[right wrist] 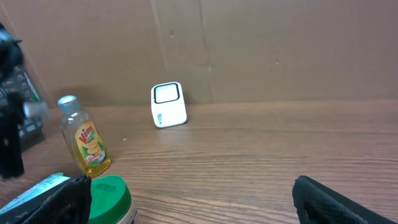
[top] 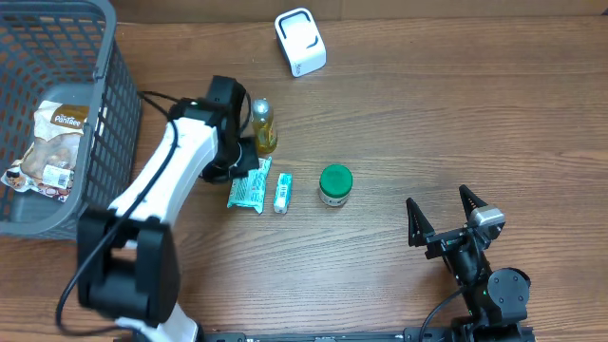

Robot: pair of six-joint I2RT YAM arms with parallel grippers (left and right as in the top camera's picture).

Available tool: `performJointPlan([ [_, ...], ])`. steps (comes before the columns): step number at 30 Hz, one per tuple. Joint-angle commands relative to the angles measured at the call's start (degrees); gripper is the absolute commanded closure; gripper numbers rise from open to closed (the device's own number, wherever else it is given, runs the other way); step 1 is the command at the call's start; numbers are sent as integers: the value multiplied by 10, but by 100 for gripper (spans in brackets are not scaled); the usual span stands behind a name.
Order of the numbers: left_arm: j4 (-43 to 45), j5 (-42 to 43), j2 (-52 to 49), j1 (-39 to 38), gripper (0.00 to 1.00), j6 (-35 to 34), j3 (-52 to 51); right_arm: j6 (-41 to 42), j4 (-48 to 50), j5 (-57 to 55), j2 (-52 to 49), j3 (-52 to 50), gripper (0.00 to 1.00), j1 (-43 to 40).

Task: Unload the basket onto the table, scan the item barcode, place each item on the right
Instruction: 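Open the left gripper and lift it away from the pouch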

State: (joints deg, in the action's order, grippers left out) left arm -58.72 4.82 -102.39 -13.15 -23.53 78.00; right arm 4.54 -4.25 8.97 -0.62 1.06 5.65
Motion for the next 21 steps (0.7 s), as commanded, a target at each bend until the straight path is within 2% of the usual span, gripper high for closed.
performJointPlan([
  [1,0,-6,86,-4,96,21,28,-1,3,-3,5,-6,0,-3],
  [7,30,-27,174,-3,95,58,36,-1,3,-3,5,-6,0,-3],
  [13,37,-67,241,-3,94,66,36,-1,3,-3,5,-6,0,-3],
  [15,40,-70,254,-3,85,86,36,-1,3,-3,5,-6,0,-3],
  [18,42,-70,264,-3,61,118,36,-1,3,-3,5,-6,0,-3],
  [21,39,-69,264,-3,50,133,36,-1,3,-3,5,-6,0,-3],
])
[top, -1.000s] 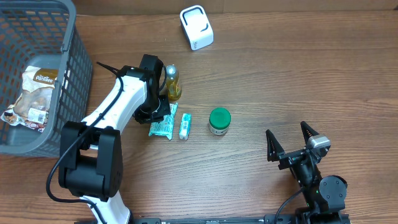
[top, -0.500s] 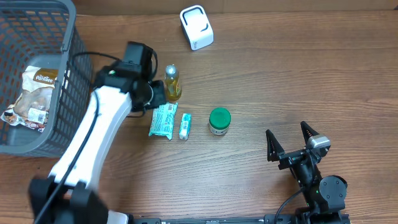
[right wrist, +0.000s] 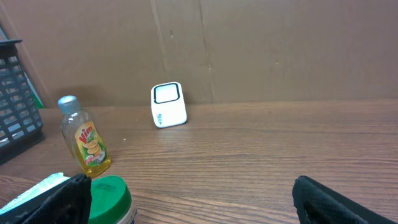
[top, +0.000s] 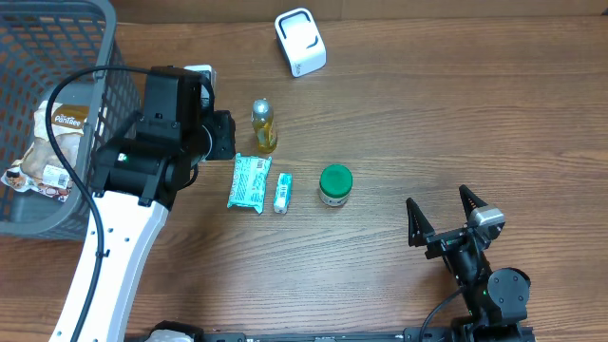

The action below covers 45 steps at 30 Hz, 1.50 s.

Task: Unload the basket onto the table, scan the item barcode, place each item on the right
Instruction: 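Open the left gripper and lift it away from the pouch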

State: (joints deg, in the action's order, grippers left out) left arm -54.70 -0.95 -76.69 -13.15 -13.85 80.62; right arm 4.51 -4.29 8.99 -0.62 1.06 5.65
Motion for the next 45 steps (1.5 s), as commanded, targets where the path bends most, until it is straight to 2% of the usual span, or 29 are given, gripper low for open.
performJointPlan([
  [1,-3,-12,7,-3,49,36,10,-1,3,-3,5,-6,0,-3],
  [3,-4,-12,7,-3,46,36,10,-1,3,-3,5,-6,0,-3],
  [8,-4,-10,7,-3,25,61,10,-1,3,-3,5,-6,0,-3],
  [11,-8,-10,7,-3,18,66,10,-1,3,-3,5,-6,0,-3],
  [13,-8,-10,7,-3,7,66,10,-1,3,-3,5,-6,0,-3],
  [18,-8,-10,7,-3,10,66,10,-1,3,-3,5,-6,0,-3],
  [23,-8,-26,7,-3,0,68,10,-1,3,-3,5,-6,0,-3],
  [34,-10,-25,7,-3,1,82,10,-1,3,-3,5,-6,0,-3],
  [37,-10,-20,7,-3,0,105,11,-1,3,-3,5,-6,0,-3],
  [45,-35,-21,6,0,0,139,101,-1,3,-3,5,-6,0,-3],
])
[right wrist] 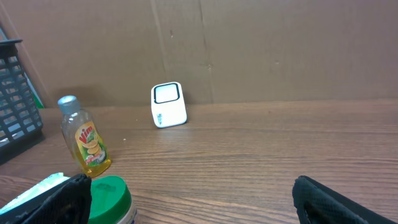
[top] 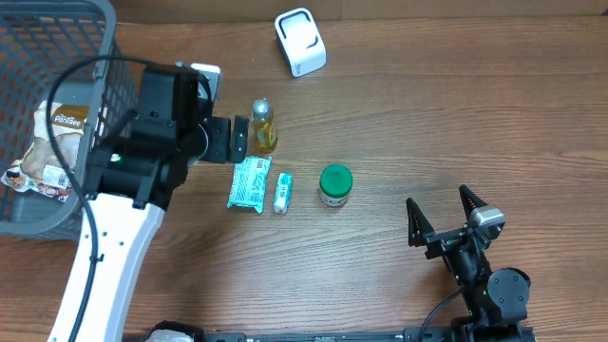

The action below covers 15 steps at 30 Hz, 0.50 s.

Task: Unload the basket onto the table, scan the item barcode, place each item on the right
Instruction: 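Open the left gripper and lift it away from the pouch, then move the left gripper back over the basket and lower inside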

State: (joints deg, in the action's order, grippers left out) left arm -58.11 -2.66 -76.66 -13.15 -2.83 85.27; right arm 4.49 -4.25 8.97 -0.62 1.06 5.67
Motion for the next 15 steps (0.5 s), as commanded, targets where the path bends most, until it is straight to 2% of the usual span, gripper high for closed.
performJointPlan([
  [1,-7,-5,6,4,0,34,75,0,3,-3,5,-6,0,-3],
  [7,-16,-6,6,52,0,63,190,0,3,-3,5,-6,0,-3],
  [15,31,-47,6,131,0,83,245,0,3,-3,5,-6,0,-3],
])
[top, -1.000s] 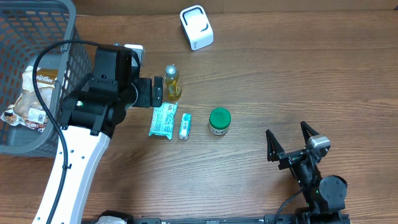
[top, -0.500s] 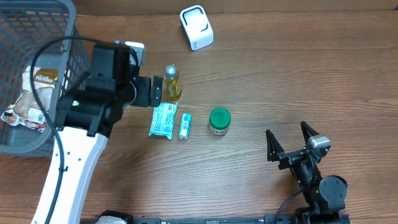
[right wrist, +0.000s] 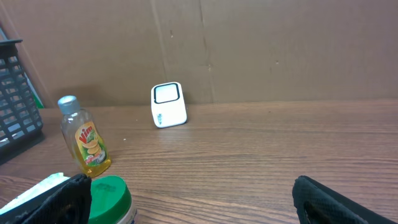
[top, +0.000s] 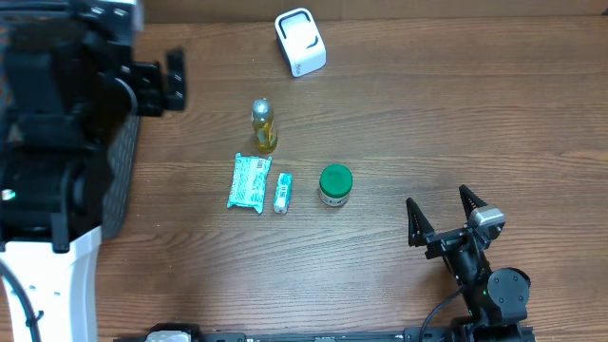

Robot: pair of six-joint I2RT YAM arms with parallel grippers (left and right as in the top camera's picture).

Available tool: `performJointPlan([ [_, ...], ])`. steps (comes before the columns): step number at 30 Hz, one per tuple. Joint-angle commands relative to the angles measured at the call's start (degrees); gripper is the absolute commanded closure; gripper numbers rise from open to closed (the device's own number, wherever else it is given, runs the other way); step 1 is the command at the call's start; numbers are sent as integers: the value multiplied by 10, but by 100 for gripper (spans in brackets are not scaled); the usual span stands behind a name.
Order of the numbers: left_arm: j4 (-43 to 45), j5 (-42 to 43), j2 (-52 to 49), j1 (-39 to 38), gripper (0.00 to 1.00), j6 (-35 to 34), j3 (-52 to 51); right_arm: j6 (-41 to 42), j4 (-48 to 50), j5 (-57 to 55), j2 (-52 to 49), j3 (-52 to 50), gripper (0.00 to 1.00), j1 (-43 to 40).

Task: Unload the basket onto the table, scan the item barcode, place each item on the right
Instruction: 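Move the left gripper back over the basket and lower inside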

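The white barcode scanner [top: 300, 42] stands at the table's far edge, also seen as the scanner [right wrist: 168, 104] in the right wrist view. On the table lie a yellow soap bottle [top: 263, 126], a teal packet [top: 249, 181], a small tube packet [top: 282, 192] and a green-lidded jar [top: 334, 184]. My left gripper [top: 160, 83] hangs high at the far left, open and empty, well left of the bottle. My right gripper [top: 445, 223] rests open at the near right, with the jar [right wrist: 109, 199] by its left finger.
A grey mesh basket [top: 122, 180] sits at the left, mostly hidden under my raised left arm; its corner [right wrist: 15, 106] shows in the right wrist view. A brown cardboard wall backs the table behind the scanner.
My left gripper was just left of the yellow bottle; now it is farther left and back, higher toward the camera, over the basket. The items and my right arm have not moved.
My left gripper was low over the top end of the teal packet beside the bottle. Then it stood raised left of the bottle with the packet lying uncovered. It stayed beside the bottle, and now hangs over the basket. The right arm kept still throughout.
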State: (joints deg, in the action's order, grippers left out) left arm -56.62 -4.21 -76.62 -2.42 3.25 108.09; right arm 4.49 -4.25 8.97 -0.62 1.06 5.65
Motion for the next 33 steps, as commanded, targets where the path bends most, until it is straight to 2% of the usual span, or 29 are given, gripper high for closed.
performJointPlan([
  [1,28,-41,6,33,0,24,17,0,3,-3,5,-6,0,-3],
  [14,89,-159,-7,146,0,41,17,0,3,-3,5,-6,0,-3],
  [33,61,-158,-138,279,0,45,-3,0,3,-3,5,-6,0,-3],
])
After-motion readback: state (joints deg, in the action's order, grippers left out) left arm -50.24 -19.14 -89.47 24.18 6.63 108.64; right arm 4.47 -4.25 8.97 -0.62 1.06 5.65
